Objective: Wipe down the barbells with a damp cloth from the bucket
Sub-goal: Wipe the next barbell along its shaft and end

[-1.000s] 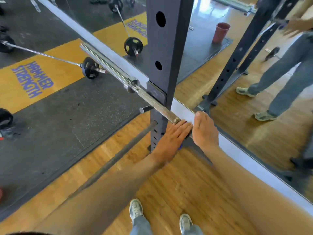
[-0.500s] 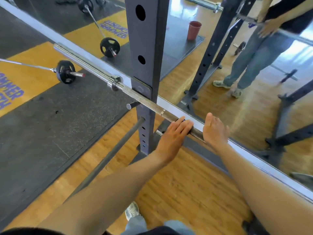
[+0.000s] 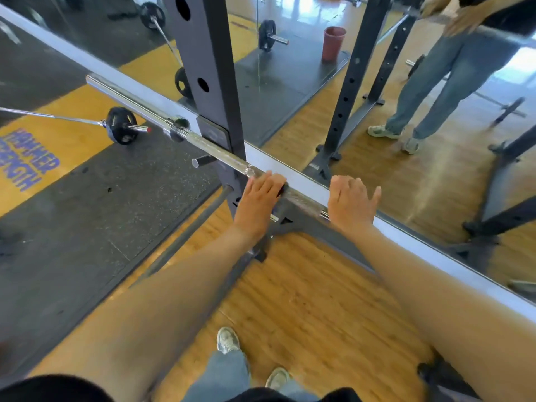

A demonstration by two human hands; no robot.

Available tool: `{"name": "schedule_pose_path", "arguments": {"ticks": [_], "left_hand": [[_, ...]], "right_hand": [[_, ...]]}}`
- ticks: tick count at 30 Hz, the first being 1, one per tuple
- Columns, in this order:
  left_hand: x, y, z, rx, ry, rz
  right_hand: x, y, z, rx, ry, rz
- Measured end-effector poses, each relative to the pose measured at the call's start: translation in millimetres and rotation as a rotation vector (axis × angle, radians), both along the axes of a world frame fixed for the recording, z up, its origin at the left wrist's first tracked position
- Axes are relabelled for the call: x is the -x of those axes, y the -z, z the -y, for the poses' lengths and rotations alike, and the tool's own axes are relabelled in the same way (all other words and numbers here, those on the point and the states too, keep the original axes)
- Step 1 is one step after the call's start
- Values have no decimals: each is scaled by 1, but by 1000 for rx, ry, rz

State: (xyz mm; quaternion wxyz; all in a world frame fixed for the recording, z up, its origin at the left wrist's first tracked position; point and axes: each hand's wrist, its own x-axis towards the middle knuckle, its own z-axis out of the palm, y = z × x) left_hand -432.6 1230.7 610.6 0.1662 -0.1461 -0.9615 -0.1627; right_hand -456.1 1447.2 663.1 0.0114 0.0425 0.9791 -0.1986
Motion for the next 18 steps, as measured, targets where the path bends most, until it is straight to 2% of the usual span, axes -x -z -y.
{"name": "schedule_pose_path", "arguments": {"ticks": [2, 3, 8, 10, 13, 15, 18], "left_hand": [[-10, -4, -18, -75, -53, 28], [-19, -5, -38, -92, -13, 28], [-70, -6, -133, -97, 323, 59], [-66, -7, -123, -74, 288, 15], [-55, -2, -91, -54, 104, 16], [-61, -7, -107, -85, 44, 48], [-88, -11, -177, -131, 248, 55]], "right_hand": [[-11, -3, -25, -37, -17, 18], [-14, -6, -36, -19, 12, 19], [-34, -9, -80, 12, 110, 161], [-46, -5, -93, 27, 140, 186], [-66, -5, -109, -10, 168, 159], [-76, -4, -120, -42, 181, 149], [-83, -5, -134, -11, 204, 113]]}}
